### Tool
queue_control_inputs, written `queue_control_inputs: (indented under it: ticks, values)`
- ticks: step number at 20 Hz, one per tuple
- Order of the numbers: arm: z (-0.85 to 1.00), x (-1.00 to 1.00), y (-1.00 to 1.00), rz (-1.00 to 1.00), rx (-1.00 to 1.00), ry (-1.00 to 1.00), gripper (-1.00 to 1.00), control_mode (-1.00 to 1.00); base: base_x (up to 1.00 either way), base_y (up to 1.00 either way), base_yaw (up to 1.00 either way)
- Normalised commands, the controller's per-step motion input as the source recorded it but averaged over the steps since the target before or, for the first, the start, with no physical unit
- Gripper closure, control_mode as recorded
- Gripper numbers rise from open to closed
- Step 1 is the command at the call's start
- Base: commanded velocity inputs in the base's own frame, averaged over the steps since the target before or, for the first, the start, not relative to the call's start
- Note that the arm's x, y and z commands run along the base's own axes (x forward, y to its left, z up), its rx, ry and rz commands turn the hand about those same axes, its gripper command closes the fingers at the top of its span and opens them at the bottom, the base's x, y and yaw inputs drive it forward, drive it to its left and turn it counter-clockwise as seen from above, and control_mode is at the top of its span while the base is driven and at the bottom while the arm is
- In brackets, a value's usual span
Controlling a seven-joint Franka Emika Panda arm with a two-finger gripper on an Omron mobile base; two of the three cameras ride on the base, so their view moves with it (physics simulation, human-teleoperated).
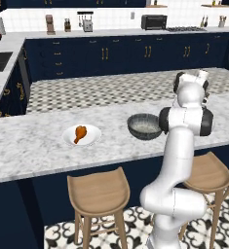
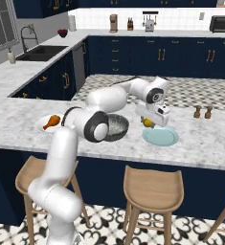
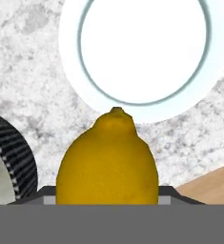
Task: Pick the chicken drumstick and lemon from their plates and place them in the bowl. Then put the bowl in the fridge.
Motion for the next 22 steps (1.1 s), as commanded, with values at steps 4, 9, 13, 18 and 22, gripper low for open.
queue_control_inputs:
  ticks: [4, 9, 13, 18, 22]
  values:
    - [0.15, -0.02, 1.0, 0.11, 0.0, 0.0, 1.0, -1.0, 0.0, 0.0, 0.0]
    - [-0.13, 0.15, 1.0, 0.08, 0.0, 0.0, 1.0, -1.0, 0.0, 0.0, 0.0]
    - [-0.08, 0.33, 0.93, 0.07, 0.0, 0.0, 1.0, -1.0, 0.0, 0.0, 0.0]
    - [-0.29, 0.39, 0.52, 0.09, -0.02, 0.0, 1.0, -1.0, 0.0, 0.0, 0.0]
    - [-0.38, 0.32, 0.07, 0.07, -0.01, 0.0, 1.0, -1.0, 0.0, 0.0, 0.0]
